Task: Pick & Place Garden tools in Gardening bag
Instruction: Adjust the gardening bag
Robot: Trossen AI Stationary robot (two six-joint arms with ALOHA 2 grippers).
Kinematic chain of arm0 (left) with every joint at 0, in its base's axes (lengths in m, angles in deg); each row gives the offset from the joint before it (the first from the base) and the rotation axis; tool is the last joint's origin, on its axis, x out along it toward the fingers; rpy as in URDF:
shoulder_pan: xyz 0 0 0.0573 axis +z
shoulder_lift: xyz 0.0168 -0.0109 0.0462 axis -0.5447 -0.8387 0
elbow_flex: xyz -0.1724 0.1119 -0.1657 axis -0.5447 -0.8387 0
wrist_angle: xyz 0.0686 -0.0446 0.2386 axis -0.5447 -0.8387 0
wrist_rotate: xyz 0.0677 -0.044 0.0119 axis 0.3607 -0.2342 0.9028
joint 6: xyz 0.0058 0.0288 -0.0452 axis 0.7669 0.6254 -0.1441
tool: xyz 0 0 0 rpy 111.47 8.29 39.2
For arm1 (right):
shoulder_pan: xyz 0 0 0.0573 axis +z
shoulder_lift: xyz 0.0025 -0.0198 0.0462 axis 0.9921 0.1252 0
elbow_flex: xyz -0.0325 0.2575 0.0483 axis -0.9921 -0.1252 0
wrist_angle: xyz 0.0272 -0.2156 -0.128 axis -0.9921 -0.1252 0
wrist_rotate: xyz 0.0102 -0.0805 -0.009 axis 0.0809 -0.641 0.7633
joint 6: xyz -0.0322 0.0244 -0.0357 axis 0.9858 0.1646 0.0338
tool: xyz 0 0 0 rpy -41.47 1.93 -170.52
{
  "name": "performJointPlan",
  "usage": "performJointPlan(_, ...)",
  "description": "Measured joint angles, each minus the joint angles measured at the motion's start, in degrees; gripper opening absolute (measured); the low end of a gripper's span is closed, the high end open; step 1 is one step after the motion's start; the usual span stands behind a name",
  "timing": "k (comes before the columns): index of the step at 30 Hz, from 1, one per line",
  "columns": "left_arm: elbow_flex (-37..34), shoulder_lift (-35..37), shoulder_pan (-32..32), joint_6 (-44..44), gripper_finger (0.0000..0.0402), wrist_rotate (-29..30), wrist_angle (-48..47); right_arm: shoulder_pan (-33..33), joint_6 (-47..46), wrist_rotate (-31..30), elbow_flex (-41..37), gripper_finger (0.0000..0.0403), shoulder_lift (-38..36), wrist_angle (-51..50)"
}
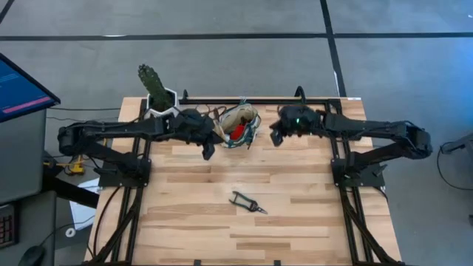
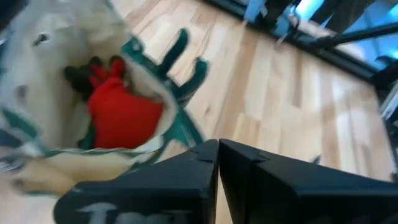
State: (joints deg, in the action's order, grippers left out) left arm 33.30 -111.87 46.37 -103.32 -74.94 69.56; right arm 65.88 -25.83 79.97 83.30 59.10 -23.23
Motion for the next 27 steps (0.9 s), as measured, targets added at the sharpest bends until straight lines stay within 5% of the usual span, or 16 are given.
performJointPlan(10, -6.74, 0.00, -4.24, -7.03, 0.0002, 6.87, 5.92, -11.51, 4.16, 10.76, 0.07, 0.0000, 5.27, 13.00)
performJointPlan(16, -8.65, 0.00, -5.53, -8.55, 0.0002, 9.34, 5.95, -13.44, 4.16, 11.83, 1.10, 0.0000, 13.43, 16.48)
performJointPlan(27, -8.77, -10.25, -8.26, -9.93, 0.0002, 13.76, 7.31, -18.87, 7.74, 14.86, 14.46, 0.0000, 26.91, 16.16)
